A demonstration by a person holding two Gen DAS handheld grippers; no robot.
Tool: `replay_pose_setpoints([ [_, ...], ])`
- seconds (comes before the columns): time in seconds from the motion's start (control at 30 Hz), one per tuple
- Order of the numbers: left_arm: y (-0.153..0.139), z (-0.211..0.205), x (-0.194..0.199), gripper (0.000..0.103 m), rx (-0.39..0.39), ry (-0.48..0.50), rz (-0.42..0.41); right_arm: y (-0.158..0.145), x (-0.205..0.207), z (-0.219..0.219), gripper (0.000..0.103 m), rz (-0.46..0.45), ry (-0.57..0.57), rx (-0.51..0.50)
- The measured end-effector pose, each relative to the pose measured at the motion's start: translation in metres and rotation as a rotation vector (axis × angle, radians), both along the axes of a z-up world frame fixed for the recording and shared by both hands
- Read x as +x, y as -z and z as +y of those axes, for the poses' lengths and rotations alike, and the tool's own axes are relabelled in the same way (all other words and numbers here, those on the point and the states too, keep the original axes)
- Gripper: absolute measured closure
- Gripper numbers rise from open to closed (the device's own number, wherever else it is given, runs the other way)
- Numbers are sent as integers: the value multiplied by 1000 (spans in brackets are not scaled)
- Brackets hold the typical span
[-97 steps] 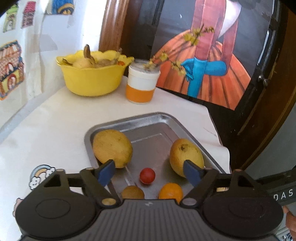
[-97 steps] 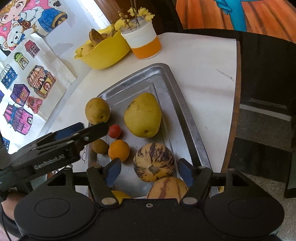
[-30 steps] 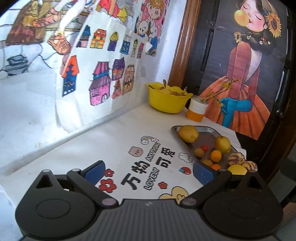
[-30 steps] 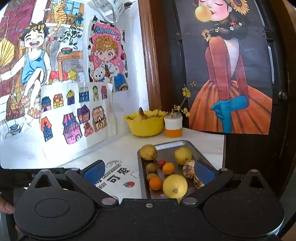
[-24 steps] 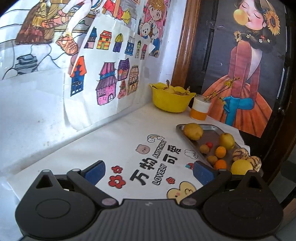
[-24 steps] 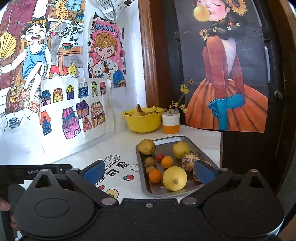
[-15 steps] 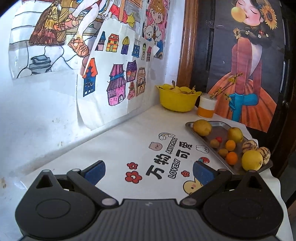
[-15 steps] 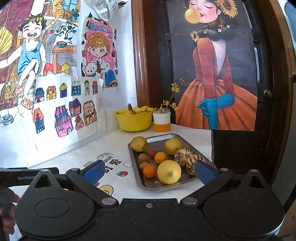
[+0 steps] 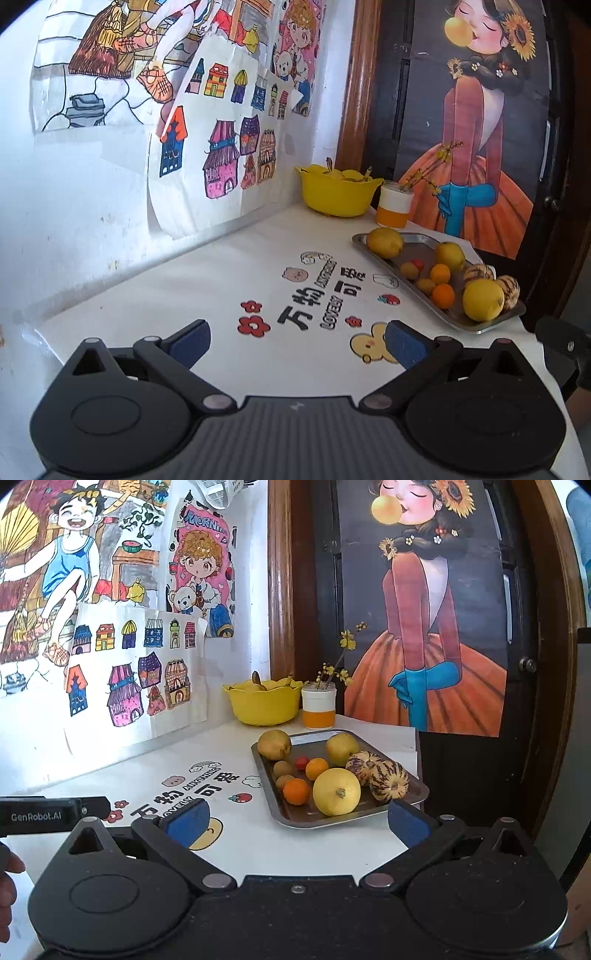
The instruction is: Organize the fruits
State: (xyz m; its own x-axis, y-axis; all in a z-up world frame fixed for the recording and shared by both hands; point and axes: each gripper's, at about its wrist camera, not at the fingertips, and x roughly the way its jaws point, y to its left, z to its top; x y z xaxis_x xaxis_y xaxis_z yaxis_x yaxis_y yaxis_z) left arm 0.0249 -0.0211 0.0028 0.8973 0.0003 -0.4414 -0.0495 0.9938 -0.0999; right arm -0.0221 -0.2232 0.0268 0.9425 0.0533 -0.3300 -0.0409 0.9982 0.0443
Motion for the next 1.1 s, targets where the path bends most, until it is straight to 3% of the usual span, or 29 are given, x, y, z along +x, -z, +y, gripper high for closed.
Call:
replay_pose_setpoints([
  [0.27, 5, 3, -7, 0, -6, 2, -10, 2, -6, 2, 1, -40, -4, -16],
  [0.53, 9, 10, -14, 0, -17, -26, -54, 12, -6, 5, 1, -25, -15, -12],
  [1.1, 17, 14, -20, 0, -16, -32, -54, 22, -9, 12, 1, -33, -47, -25],
])
